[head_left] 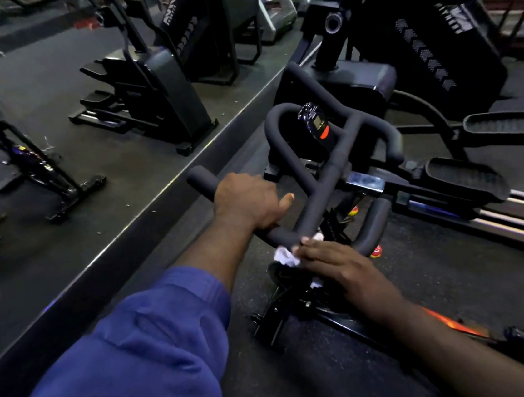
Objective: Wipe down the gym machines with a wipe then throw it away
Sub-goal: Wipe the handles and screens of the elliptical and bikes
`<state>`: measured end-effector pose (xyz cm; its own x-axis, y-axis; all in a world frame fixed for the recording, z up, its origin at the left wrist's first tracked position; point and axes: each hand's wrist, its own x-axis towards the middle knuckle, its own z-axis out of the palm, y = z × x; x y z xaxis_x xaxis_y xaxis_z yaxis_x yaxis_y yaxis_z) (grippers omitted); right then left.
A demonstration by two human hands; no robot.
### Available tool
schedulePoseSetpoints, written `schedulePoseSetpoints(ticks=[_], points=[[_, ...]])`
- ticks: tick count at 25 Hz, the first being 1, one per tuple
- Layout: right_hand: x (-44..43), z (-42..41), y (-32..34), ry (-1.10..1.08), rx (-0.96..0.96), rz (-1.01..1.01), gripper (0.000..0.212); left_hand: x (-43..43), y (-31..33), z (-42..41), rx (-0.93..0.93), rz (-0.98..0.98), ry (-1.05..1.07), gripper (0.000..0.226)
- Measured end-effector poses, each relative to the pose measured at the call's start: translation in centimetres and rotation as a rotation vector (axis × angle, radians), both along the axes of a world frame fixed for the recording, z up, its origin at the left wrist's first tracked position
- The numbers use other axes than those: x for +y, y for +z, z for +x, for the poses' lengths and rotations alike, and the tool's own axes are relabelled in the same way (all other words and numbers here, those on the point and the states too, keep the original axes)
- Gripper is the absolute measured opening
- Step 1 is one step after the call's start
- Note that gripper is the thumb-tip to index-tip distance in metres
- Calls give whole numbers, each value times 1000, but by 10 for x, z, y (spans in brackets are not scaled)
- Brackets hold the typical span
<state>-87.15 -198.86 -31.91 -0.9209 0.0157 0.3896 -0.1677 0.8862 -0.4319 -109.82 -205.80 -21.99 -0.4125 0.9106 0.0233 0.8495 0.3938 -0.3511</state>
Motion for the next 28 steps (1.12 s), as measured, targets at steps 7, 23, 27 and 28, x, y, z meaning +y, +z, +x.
schedulePoseSetpoints(ticks=[7, 23, 27, 28], points=[[-4, 5, -2, -580, 85, -78, 53, -10, -2, 0, -72, 202, -120, 64], [93, 53, -1, -383, -82, 502, 55, 20, -61, 62, -173, 360, -634, 57], [123, 26, 18, -434, -165, 384, 51, 15, -61, 63, -192, 391, -595, 58], [129, 18, 16, -416, -177, 246, 48, 15, -61, 63, -195, 381, -582, 57]])
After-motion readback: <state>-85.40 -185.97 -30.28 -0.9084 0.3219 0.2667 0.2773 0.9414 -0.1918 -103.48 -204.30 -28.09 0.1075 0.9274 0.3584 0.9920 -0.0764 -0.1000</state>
